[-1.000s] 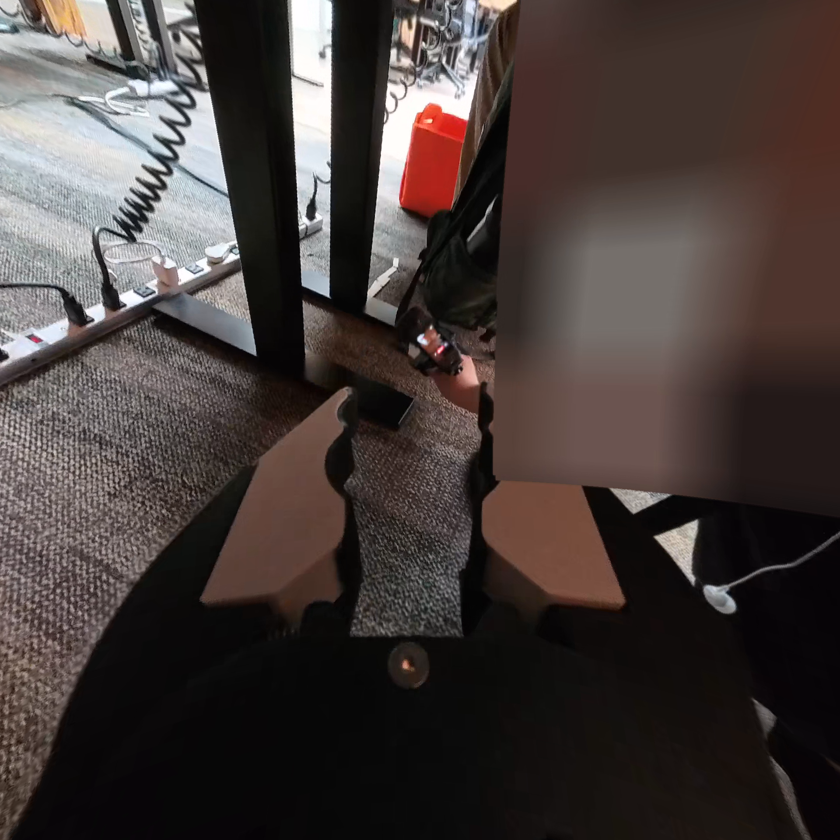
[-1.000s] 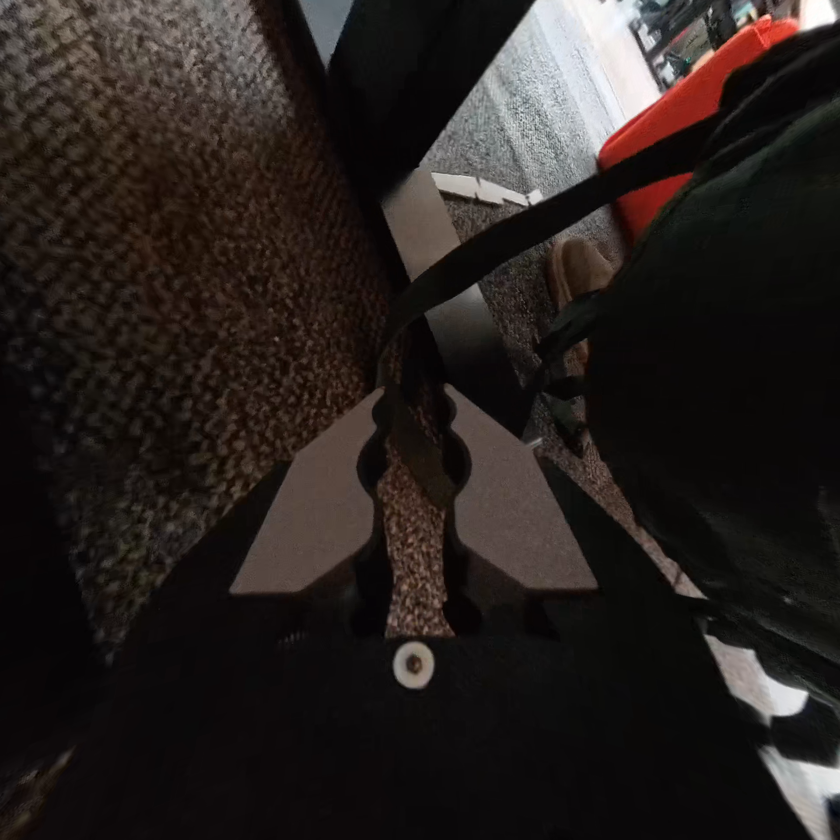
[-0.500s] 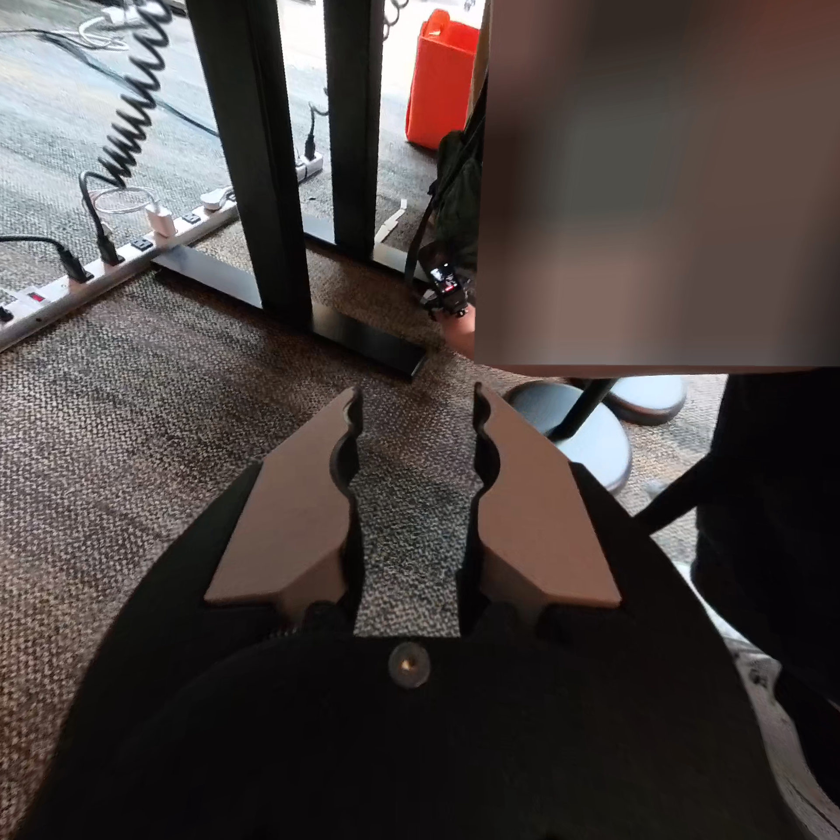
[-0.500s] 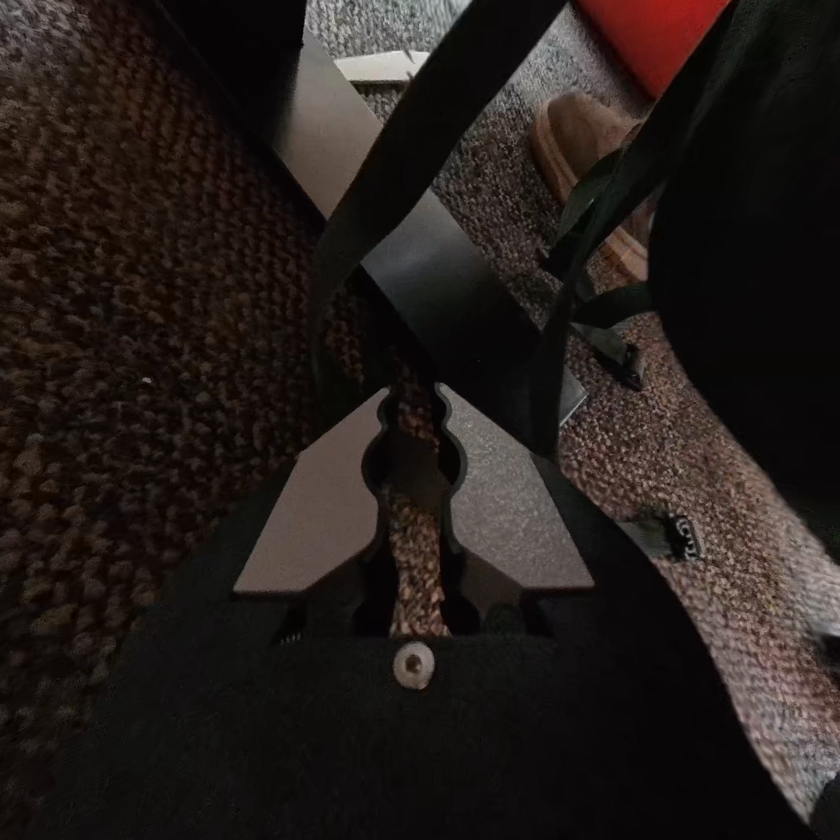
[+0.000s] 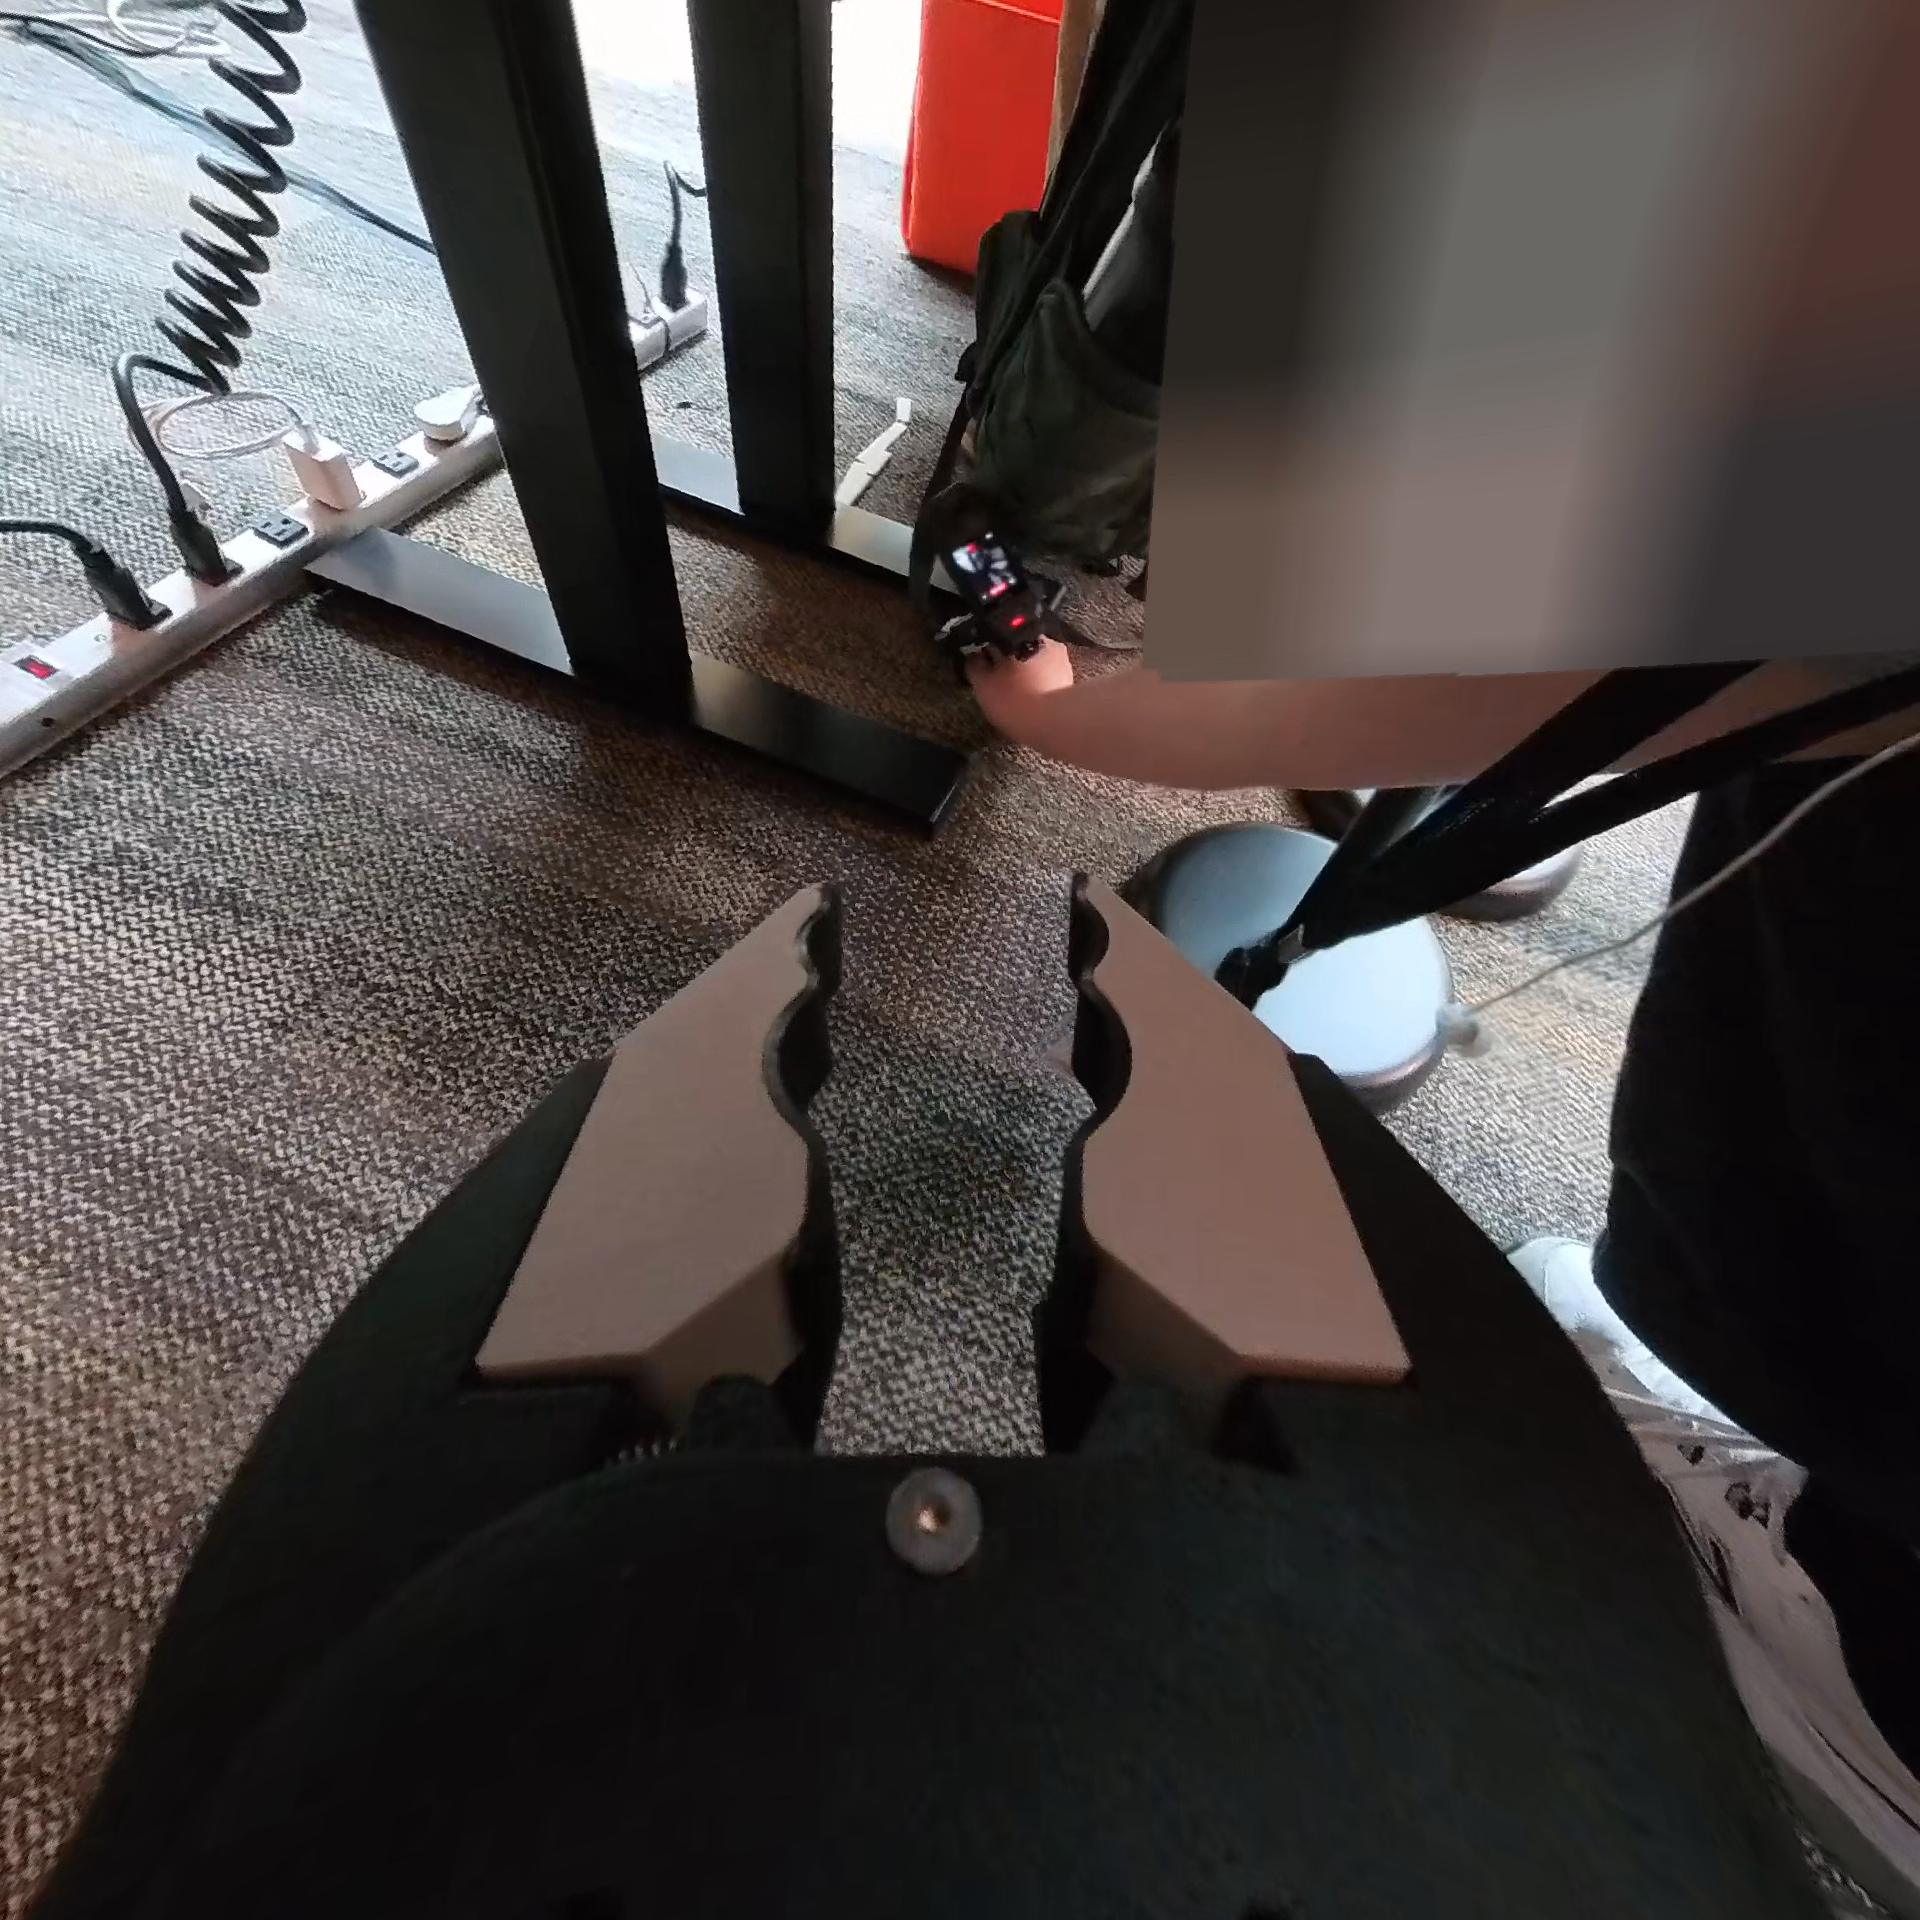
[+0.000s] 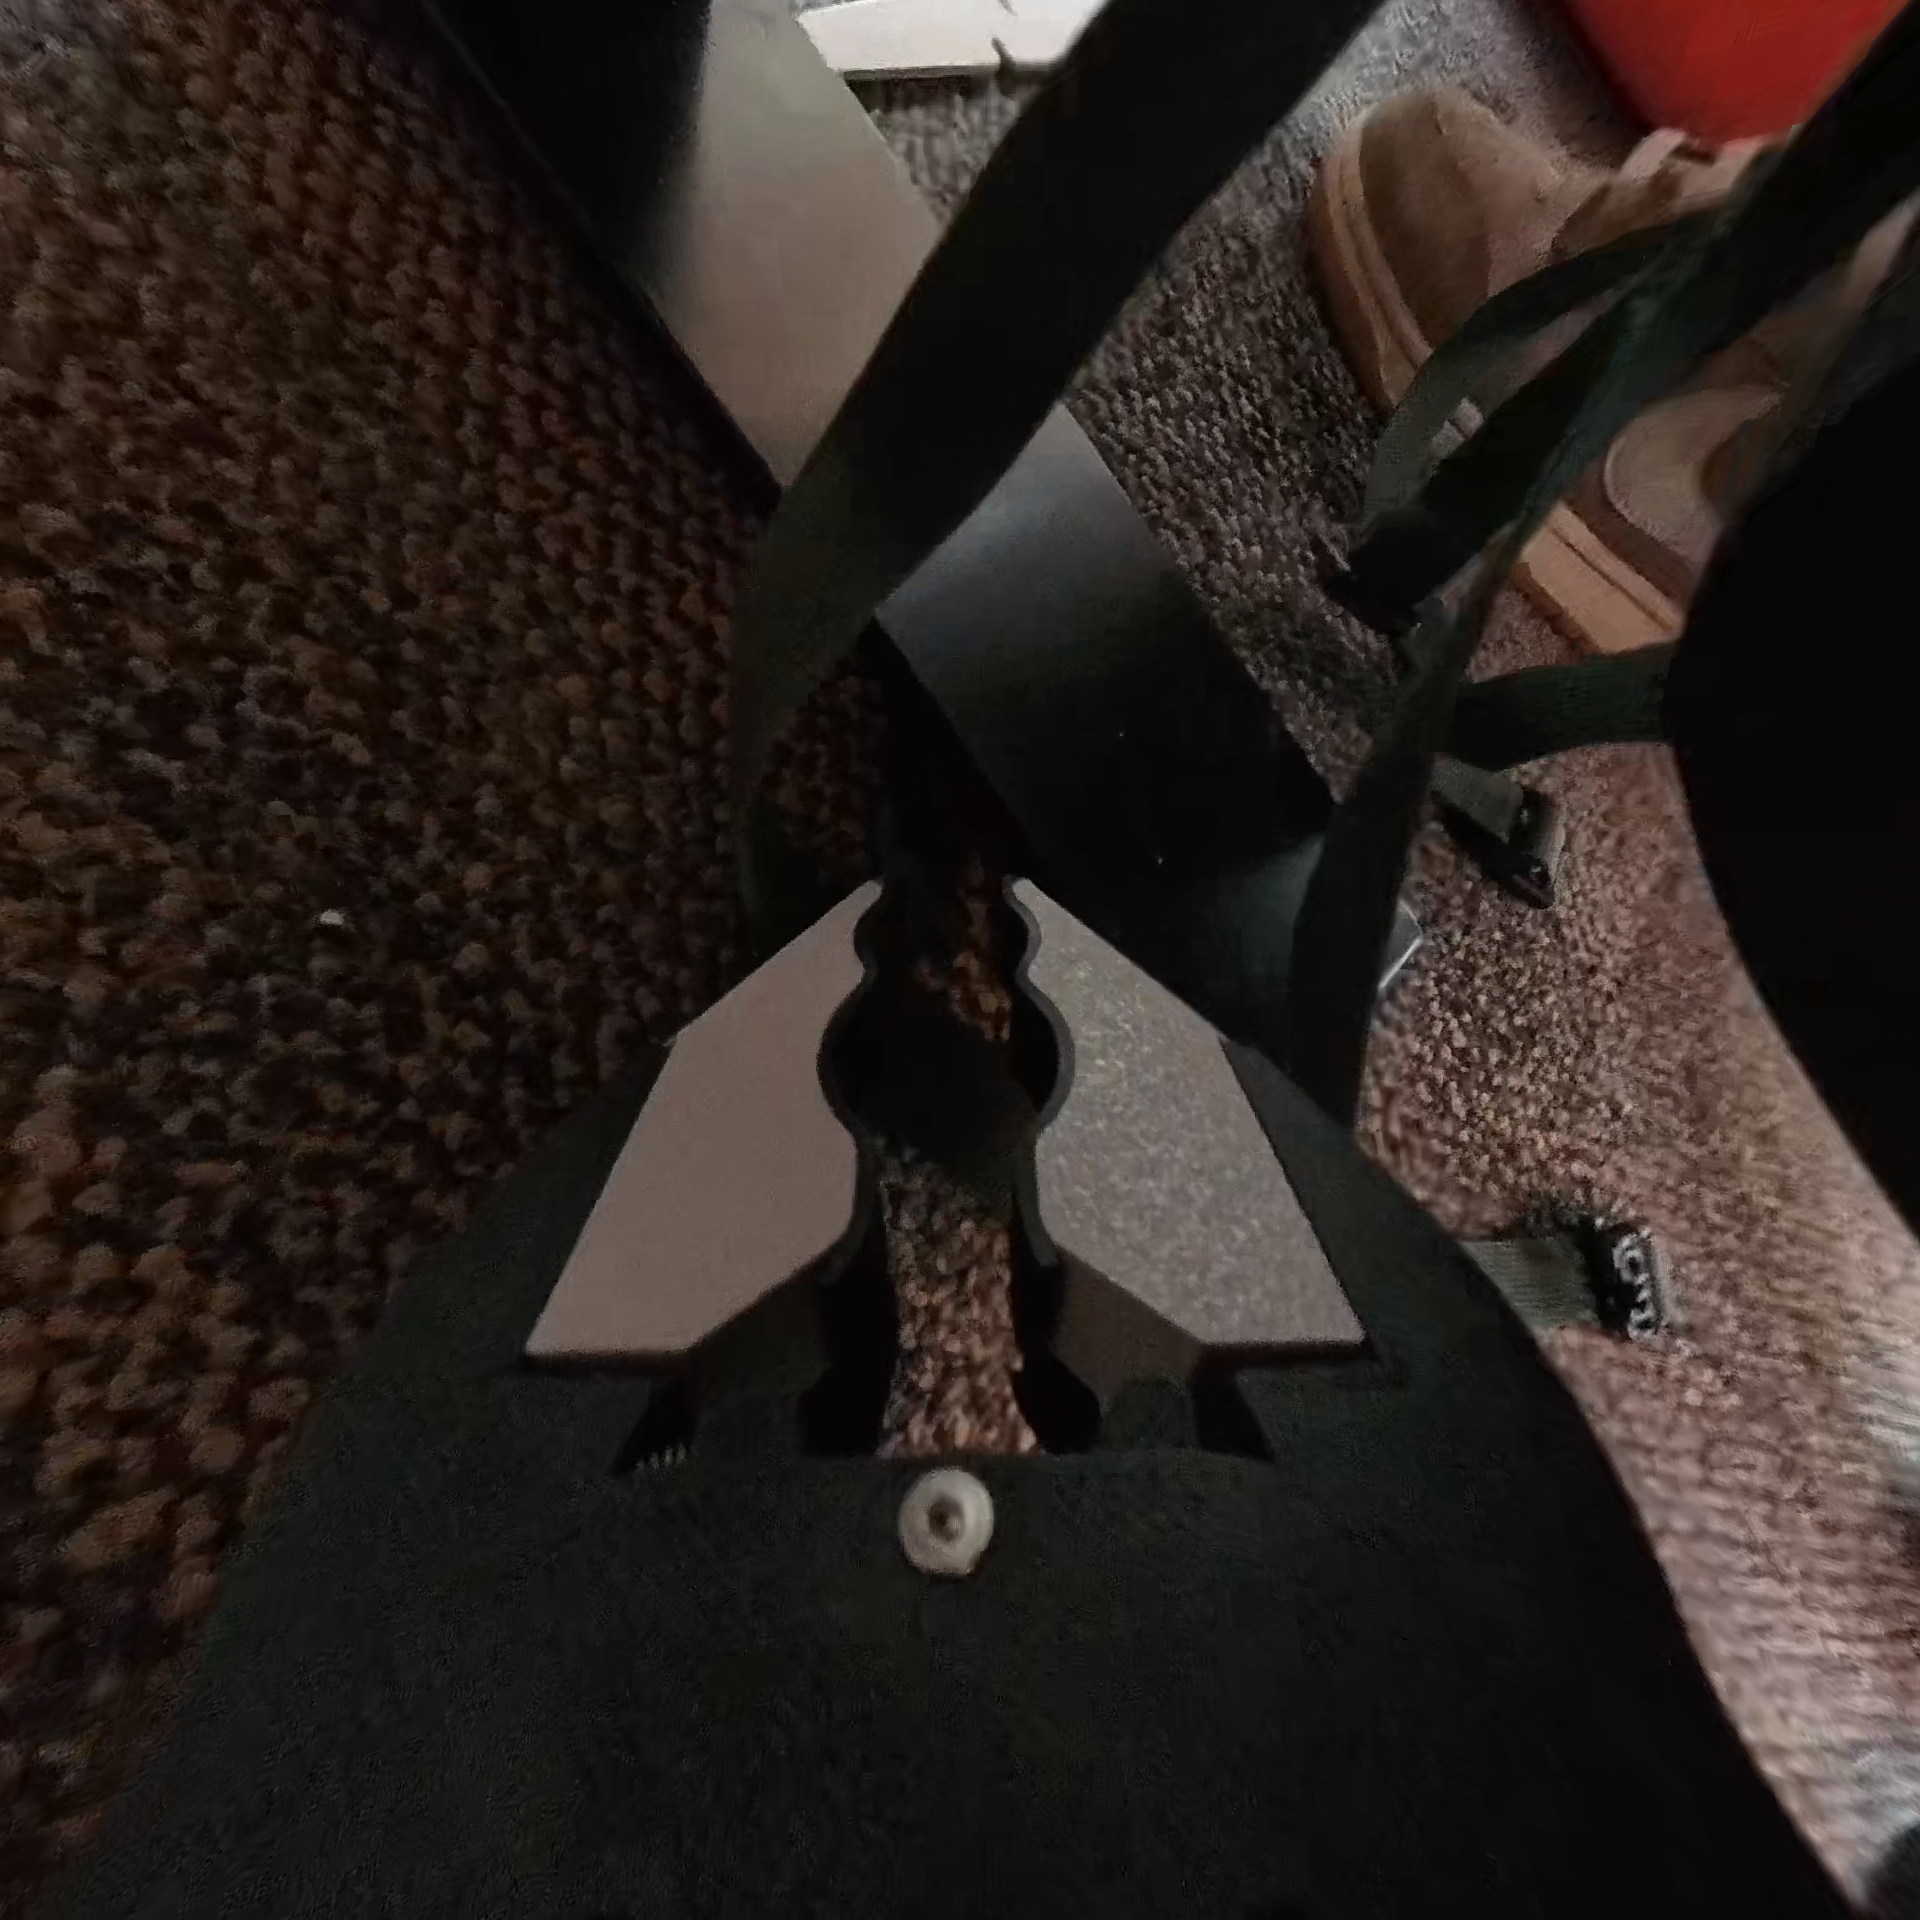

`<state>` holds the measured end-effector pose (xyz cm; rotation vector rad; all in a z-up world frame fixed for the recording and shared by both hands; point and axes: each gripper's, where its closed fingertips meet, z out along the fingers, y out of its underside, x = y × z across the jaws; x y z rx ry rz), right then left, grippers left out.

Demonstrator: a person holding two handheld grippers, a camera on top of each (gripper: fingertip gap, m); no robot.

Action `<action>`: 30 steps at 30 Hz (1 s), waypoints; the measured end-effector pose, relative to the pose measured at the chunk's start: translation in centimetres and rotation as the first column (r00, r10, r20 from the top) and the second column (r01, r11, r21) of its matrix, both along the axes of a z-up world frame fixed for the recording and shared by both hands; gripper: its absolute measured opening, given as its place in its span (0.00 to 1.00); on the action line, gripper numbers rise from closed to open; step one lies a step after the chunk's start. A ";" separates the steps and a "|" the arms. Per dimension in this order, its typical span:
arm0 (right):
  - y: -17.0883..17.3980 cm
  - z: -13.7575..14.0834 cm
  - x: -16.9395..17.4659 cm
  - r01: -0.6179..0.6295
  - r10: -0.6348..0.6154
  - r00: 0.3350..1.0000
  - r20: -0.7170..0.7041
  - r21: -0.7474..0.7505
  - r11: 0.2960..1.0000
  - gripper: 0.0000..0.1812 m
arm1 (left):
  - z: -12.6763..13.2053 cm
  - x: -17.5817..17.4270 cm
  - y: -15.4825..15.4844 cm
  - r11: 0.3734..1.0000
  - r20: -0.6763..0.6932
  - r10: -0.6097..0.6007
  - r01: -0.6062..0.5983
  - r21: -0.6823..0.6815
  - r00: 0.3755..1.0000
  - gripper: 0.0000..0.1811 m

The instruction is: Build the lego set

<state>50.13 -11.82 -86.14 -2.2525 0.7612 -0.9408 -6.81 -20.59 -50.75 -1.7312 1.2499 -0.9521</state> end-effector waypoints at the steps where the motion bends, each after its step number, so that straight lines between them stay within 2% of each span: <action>1: 0.1 -0.2 -0.2 -0.020 0.020 1.000 0.004 -0.053 0.998 0.09 | 0.0 0.1 -0.1 1.000 0.000 -0.004 0.004 0.007 1.000 0.23; 5: 0.6 -0.7 -0.5 -0.014 0.016 1.000 0.007 -0.202 0.979 0.02 | -0.1 0.5 -0.6 0.999 -0.009 -0.024 0.024 0.033 1.000 0.22; 7: 0.6 -0.7 -0.5 -0.027 0.031 0.999 0.010 -0.273 0.962 0.01 | -0.1 0.7 -0.9 0.999 -0.013 -0.039 0.040 0.028 0.999 0.23; 13: 0.4 -0.6 -1.0 -0.071 0.059 0.995 -0.075 -0.171 0.983 0.00 | 0.2 0.6 -0.6 0.998 -0.012 -0.042 0.043 0.043 0.999 0.22; 18: -0.1 -0.5 -2.4 -0.112 0.096 0.991 -0.089 -0.191 0.975 0.00 | 0.1 0.7 -0.6 0.998 -0.004 -0.050 0.050 0.035 0.999 0.22; 20: -0.3 -0.4 -3.1 -0.127 0.113 0.991 -0.076 -0.207 0.970 0.00 | 0.3 0.9 -0.7 0.998 0.004 -0.062 0.061 0.034 0.998 0.21; 23: -1.7 -0.1 -2.1 -0.083 0.094 0.995 0.027 -0.275 0.958 0.01 | 0.4 1.3 -0.8 0.996 0.006 -0.075 0.074 0.041 0.997 0.21; 24: -2.2 -0.1 -1.5 -0.056 0.070 0.997 0.043 -0.260 0.964 0.04 | 0.4 1.3 -0.9 0.996 0.004 -0.076 0.076 0.043 0.997 0.21; 26: -1.8 -0.1 -1.4 -0.064 0.065 0.998 0.000 -0.110 0.992 0.06 | 0.3 1.2 -1.0 0.996 -0.001 -0.077 0.077 0.050 0.997 0.21; 28: -0.5 0.1 -2.1 -0.134 0.138 0.987 -0.077 0.051 0.990 0.16 | 0.1 1.1 -1.2 0.995 -0.015 -0.081 0.082 0.062 0.997 0.21; 30: 0.0 0.3 -1.9 -0.131 0.137 0.988 -0.067 0.086 0.988 0.20 | 0.0 1.1 -1.3 0.994 -0.018 -0.085 0.086 0.071 0.996 0.20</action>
